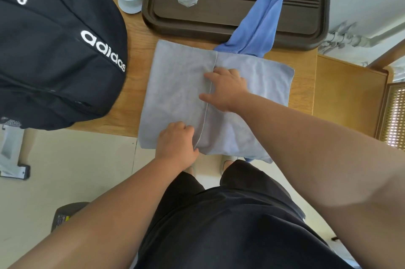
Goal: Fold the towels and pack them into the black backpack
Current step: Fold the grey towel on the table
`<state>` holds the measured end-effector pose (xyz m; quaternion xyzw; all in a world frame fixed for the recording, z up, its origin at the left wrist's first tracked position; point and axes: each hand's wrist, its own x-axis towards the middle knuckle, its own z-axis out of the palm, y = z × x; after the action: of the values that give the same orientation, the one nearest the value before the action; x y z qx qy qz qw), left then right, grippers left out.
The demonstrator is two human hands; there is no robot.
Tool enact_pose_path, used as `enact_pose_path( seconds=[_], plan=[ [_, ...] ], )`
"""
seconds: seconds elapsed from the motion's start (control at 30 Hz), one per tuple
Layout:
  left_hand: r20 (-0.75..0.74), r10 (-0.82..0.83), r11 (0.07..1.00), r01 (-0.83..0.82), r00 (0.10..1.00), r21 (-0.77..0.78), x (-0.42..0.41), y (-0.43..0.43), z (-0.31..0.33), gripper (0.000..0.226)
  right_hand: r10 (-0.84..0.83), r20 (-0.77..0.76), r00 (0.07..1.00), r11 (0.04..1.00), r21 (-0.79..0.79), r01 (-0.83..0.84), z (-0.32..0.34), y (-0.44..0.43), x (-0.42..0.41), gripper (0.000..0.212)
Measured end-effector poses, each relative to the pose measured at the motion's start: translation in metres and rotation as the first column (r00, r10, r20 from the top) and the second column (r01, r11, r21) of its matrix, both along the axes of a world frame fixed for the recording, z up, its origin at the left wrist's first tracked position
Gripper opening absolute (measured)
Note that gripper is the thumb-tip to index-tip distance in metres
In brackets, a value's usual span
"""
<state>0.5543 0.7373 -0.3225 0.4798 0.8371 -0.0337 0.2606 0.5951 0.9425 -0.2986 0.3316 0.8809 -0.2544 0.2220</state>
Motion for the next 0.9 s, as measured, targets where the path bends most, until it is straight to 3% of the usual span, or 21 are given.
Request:
enact_pose_path(
  seconds=[0.07,0.17,0.27,0.4,0.7,0.9],
  plan=[
    [0.027,0.003,0.999,-0.004,1.0,0.033,-0.003,-0.003,-0.001,0.022,-0.016,-0.006,1.0,1.0,0.008,0.016,0.001,-0.001,-0.003,0.059],
    [0.116,0.034,0.997,-0.042,0.993,0.072,-0.01,-0.006,0.004,0.026,-0.073,-0.074,0.995,0.995,-0.075,0.067,0.001,-0.003,-0.005,0.057],
    [0.226,0.095,0.989,-0.117,0.97,0.087,-0.021,-0.01,0.014,0.031,-0.233,-0.166,0.958,0.952,-0.242,0.189,0.007,-0.006,-0.007,0.055],
    [0.3,0.133,0.976,-0.177,0.945,0.125,-0.037,-0.014,0.033,0.033,-0.386,-0.243,0.89,0.898,-0.319,0.302,0.024,-0.012,-0.012,0.049],
    [0.398,0.036,0.972,-0.124,0.917,0.2,-0.017,0.029,0.088,0.03,-0.676,-0.438,0.592,0.723,-0.548,0.42,0.073,-0.003,0.016,0.025],
    [0.451,-0.017,0.992,-0.042,0.892,0.12,0.035,0.071,0.085,0.028,-0.746,-0.407,0.527,0.656,-0.582,0.481,0.075,0.04,0.071,0.022]
  ],
)
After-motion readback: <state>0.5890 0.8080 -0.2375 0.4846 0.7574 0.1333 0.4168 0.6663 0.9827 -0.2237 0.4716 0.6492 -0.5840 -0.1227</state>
